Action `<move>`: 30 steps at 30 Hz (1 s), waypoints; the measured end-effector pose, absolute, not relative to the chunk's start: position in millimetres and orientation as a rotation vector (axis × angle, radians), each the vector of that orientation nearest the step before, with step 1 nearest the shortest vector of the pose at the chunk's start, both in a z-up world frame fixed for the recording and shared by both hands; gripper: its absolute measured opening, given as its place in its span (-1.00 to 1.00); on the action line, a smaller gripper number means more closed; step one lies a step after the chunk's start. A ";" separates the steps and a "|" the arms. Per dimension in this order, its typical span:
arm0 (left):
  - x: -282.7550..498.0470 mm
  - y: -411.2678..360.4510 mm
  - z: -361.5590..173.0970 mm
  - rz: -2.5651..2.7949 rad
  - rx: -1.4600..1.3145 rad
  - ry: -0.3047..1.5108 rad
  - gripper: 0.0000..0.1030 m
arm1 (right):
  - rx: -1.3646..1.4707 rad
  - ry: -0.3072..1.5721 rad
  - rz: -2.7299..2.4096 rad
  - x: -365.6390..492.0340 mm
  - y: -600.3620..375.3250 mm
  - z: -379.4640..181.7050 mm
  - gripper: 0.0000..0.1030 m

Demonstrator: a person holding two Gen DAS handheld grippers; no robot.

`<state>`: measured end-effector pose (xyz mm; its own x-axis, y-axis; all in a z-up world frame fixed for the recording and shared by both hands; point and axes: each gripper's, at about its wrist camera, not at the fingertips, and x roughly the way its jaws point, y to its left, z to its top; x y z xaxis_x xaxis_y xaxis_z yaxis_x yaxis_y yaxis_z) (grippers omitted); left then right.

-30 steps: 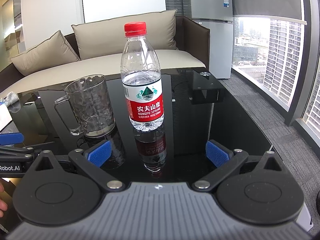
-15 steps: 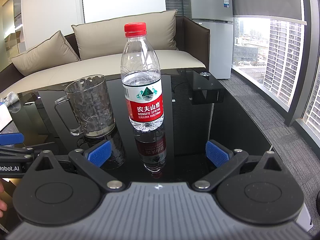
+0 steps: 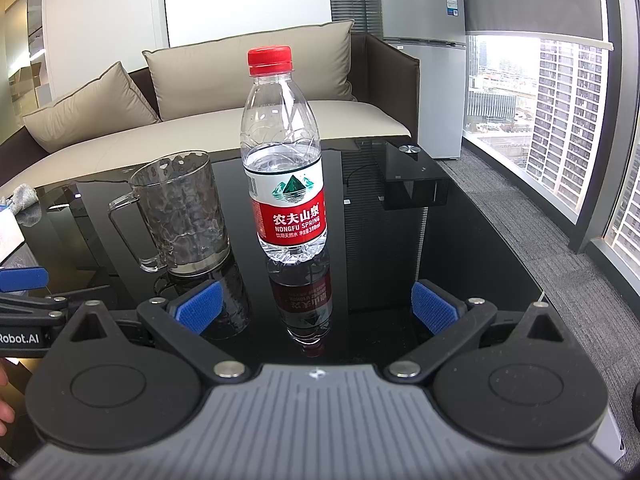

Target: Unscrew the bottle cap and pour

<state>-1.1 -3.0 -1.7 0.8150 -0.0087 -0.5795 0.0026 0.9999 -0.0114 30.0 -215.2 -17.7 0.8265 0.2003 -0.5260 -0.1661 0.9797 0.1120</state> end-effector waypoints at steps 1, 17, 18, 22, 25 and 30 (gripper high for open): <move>-1.4 -3.0 -1.7 -0.006 -0.010 0.618 0.99 | 0.061 0.565 0.195 30.1 -215.2 -17.8 1.00; -3.0 -3.9 -1.0 -0.010 -0.017 0.618 0.99 | 0.060 0.565 0.192 30.0 -212.8 -18.2 1.00; -3.2 -4.2 -1.0 -0.011 -0.017 0.618 0.99 | 0.060 0.564 0.192 30.0 -212.9 -18.0 1.00; -2.6 -3.8 -0.8 -0.017 -0.019 0.618 0.99 | 0.058 0.564 0.190 30.1 -213.3 -18.1 1.00; -2.3 -4.4 -1.1 -0.023 -0.028 0.621 0.99 | 0.052 0.561 0.184 31.0 -214.8 -17.4 1.00; -0.2 -7.4 -0.9 -0.042 -0.050 0.623 0.99 | 0.050 0.544 0.157 33.9 -225.4 -13.7 1.00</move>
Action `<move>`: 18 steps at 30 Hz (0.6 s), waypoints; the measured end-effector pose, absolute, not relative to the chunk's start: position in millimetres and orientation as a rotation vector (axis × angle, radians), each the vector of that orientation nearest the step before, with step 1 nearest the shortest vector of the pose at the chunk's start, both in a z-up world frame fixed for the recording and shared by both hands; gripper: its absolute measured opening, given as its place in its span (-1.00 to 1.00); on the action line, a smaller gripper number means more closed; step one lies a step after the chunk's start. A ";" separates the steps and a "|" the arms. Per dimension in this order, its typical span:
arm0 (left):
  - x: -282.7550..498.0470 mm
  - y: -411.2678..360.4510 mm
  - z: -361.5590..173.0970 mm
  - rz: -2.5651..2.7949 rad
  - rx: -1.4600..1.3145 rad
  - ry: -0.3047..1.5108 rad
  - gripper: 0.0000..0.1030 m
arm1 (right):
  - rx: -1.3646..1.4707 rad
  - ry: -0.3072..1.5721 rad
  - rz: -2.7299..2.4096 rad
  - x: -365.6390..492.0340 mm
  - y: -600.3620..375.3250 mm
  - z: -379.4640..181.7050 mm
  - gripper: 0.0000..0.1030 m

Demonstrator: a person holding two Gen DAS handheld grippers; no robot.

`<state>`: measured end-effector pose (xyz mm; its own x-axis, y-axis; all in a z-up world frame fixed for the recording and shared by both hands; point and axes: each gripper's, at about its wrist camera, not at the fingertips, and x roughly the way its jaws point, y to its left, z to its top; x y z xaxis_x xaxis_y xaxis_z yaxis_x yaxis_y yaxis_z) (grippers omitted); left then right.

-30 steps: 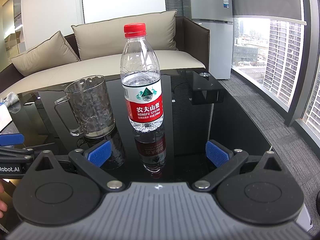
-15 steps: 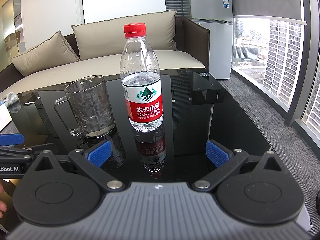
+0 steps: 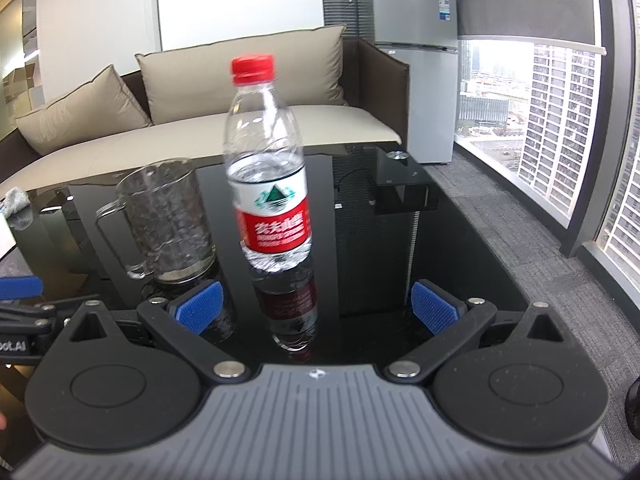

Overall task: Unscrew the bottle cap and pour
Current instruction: 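Move the open left gripper toward the red-capped water bottle body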

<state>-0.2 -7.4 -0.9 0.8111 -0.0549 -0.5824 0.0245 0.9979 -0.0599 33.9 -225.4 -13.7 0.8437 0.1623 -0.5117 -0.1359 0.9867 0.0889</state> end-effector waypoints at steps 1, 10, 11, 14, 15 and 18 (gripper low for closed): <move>0.2 -8.3 -0.8 -0.047 -0.055 0.624 0.99 | 0.043 0.540 0.149 35.1 -228.7 -12.7 1.00; 16.0 -35.2 -3.7 -0.110 -0.091 0.635 0.99 | 0.040 0.518 0.074 49.0 -266.2 -5.5 1.00; 17.6 -40.3 -3.7 -0.120 -0.087 0.632 0.99 | 0.053 0.520 0.070 50.5 -271.3 -5.3 1.00; 22.9 -56.7 -3.3 -0.141 -0.066 0.613 0.99 | 0.080 0.520 0.062 53.8 -283.1 -3.9 1.00; 25.2 -62.9 -3.6 -0.147 -0.051 0.606 0.99 | 0.086 0.518 0.057 54.4 -286.5 -3.4 1.00; 31.6 -78.9 -6.0 -0.167 -0.021 0.590 0.99 | 0.102 0.511 0.047 54.3 -296.9 -1.2 1.00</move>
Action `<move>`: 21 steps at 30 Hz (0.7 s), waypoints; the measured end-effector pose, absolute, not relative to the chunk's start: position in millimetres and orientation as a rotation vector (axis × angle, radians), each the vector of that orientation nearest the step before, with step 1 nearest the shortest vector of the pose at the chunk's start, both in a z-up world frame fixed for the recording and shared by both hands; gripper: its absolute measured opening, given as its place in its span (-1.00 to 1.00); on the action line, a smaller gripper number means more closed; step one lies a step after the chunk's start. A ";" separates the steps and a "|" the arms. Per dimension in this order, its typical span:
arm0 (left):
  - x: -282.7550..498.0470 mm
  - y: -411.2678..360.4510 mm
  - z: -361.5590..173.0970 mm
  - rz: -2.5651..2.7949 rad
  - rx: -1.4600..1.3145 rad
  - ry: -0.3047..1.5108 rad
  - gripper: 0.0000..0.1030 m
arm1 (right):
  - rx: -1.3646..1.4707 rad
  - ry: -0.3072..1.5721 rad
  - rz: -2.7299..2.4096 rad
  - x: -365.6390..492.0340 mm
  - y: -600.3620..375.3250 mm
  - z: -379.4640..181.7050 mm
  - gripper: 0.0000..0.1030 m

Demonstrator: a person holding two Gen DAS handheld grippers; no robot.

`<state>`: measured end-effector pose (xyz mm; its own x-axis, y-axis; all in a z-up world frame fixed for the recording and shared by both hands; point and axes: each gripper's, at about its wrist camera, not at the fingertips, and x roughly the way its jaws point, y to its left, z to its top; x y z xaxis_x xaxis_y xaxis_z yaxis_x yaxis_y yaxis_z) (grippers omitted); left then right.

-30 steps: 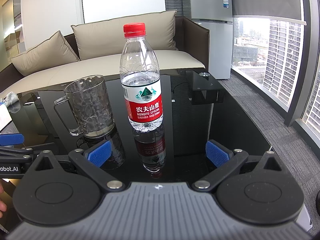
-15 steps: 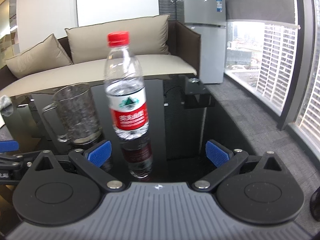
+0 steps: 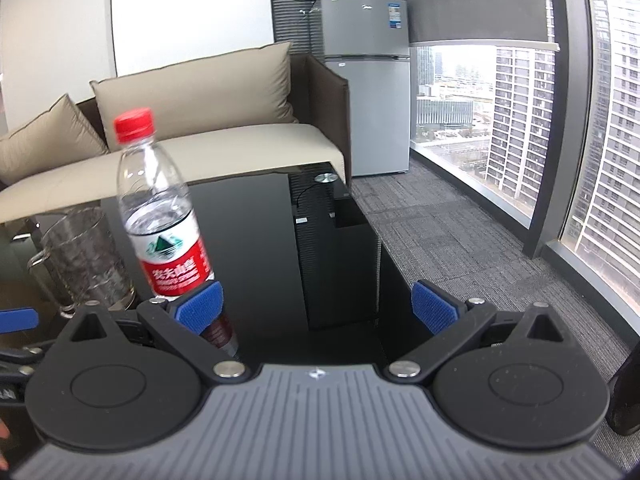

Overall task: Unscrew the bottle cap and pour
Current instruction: 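Move the open left gripper toward the red-capped water bottle body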

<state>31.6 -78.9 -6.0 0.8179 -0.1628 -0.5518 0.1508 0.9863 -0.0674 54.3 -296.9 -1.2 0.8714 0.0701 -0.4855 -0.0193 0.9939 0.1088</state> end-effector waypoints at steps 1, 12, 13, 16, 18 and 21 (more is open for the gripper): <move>33.9 -83.2 -7.4 -0.174 -0.018 0.590 0.99 | 0.110 0.511 0.044 54.3 -300.6 -0.6 1.00; 60.7 -116.1 -9.6 -0.187 0.038 0.547 0.99 | 0.214 0.534 -0.002 57.9 -331.3 -0.9 1.00; 64.1 -117.8 -8.9 -0.189 0.028 0.541 0.99 | 0.220 0.535 -0.009 58.2 -333.0 -1.3 1.00; 68.9 -118.9 -6.7 -0.194 0.010 0.527 0.99 | 0.250 0.540 -0.022 59.7 -337.1 -2.3 1.00; 72.3 -121.2 -6.2 -0.195 0.015 0.522 0.99 | 0.265 0.545 -0.019 60.8 -338.6 -2.8 1.00; 77.2 -125.8 -6.9 -0.186 0.030 0.511 0.99 | 0.258 0.547 -0.022 61.9 -338.5 -3.0 1.00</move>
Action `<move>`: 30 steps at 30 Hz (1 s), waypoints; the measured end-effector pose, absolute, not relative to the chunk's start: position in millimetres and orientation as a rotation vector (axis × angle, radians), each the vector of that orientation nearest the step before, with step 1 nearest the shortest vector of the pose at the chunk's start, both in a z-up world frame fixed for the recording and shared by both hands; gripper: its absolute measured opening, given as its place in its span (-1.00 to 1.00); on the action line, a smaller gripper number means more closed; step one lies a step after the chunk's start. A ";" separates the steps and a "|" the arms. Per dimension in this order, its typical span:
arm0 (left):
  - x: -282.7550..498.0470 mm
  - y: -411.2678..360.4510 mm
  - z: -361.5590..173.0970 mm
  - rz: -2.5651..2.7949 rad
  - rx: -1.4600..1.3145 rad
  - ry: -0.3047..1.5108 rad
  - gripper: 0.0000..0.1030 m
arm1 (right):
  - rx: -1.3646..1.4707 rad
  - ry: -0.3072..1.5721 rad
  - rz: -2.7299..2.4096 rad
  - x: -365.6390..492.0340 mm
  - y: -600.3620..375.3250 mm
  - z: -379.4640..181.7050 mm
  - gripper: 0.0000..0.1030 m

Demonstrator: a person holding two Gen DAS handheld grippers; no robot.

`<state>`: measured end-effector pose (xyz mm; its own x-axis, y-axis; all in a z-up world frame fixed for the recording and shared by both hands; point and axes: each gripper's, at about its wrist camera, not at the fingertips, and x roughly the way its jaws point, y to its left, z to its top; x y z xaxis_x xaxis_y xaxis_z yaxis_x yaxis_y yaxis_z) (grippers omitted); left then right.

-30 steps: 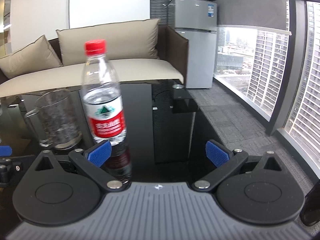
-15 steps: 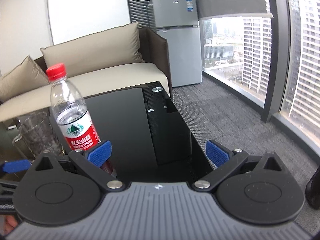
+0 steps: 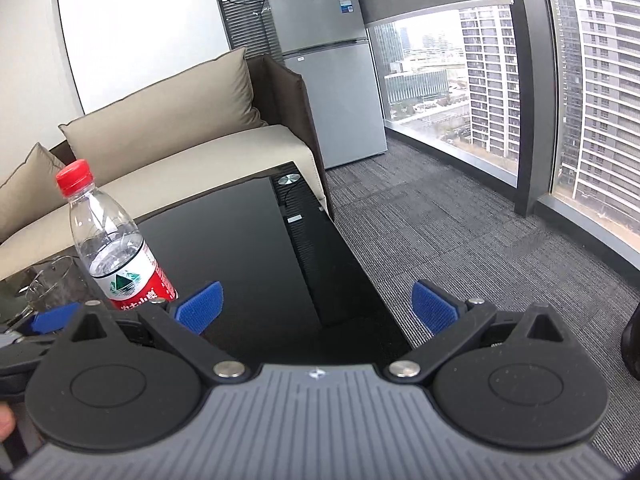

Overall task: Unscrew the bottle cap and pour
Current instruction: 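Move the open left gripper toward the red-capped water bottle body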

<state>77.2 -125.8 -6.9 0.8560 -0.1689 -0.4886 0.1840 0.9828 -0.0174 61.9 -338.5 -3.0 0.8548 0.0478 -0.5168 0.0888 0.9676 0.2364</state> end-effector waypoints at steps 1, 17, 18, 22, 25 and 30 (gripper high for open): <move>79.6 -126.6 -7.4 -0.185 0.033 0.512 0.99 | 0.254 0.548 -0.028 62.5 -338.8 -3.2 1.00; 96.2 -136.2 -8.7 -0.147 0.057 0.489 0.98 | 0.288 0.557 -0.040 66.5 -342.6 -5.6 1.00; 97.0 -136.9 -8.8 -0.143 0.060 0.487 0.98 | 0.287 0.557 -0.039 66.2 -342.8 -5.3 1.00; 101.4 -140.1 -9.8 -0.126 0.073 0.485 0.95 | 0.293 0.558 -0.038 66.7 -342.5 -5.9 1.00; 103.1 -143.4 -11.1 -0.121 0.097 0.481 0.73 | 0.291 0.557 -0.037 66.3 -342.1 -5.7 1.00; 105.5 -149.1 -13.6 -0.117 0.120 0.478 0.59 | 0.285 0.557 -0.047 66.2 -342.2 -6.1 1.00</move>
